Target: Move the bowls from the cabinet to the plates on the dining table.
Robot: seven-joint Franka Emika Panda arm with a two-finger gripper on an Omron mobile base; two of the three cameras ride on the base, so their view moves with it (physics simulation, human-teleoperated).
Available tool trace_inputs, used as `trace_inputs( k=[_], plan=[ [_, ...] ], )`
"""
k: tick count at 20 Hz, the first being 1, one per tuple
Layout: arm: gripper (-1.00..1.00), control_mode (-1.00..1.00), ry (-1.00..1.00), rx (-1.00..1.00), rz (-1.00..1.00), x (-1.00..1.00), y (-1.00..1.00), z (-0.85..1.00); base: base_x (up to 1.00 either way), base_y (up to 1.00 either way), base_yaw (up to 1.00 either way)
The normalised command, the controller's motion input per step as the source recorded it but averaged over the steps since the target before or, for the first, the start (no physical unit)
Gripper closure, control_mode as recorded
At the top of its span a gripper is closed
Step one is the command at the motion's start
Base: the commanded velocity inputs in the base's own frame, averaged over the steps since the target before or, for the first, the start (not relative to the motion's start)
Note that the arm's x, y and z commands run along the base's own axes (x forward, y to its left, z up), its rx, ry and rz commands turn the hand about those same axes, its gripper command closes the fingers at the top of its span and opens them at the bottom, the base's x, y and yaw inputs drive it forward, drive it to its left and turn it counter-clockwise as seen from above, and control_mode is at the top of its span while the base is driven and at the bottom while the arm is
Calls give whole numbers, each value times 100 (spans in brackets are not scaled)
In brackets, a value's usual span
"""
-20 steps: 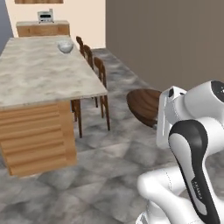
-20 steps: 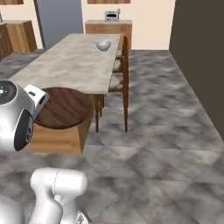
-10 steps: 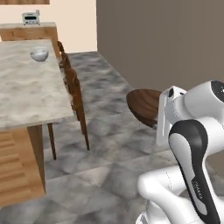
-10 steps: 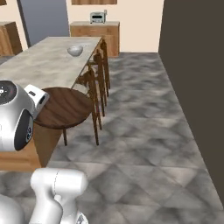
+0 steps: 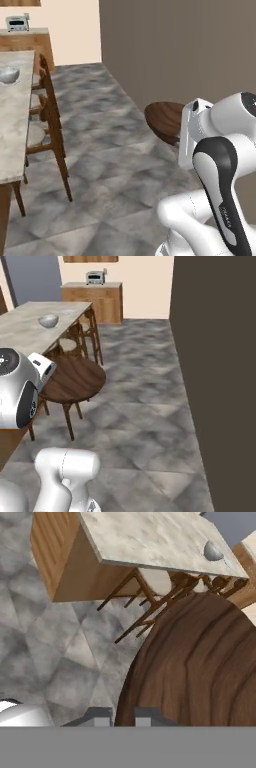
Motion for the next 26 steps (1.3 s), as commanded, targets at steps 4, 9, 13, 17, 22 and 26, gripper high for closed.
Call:
trace_inputs(
  k=[4, 9, 13, 17, 22, 26],
  plan=[
    [100, 100, 0, 0, 0, 0, 0, 0, 100, -90, 7],
    [100, 100, 0, 0, 0, 0, 0, 0, 100, -71, 11],
    [100, 100, 0, 0, 0, 0, 0, 0, 100, -24, 21],
    [100, 100, 0, 0, 0, 0, 0, 0, 100, -4, 22],
    [100, 100, 0, 0, 0, 0, 0, 0, 100, -9, 24],
    [100, 100, 0, 0, 0, 0, 0, 0, 100, -14, 32]
  ],
)
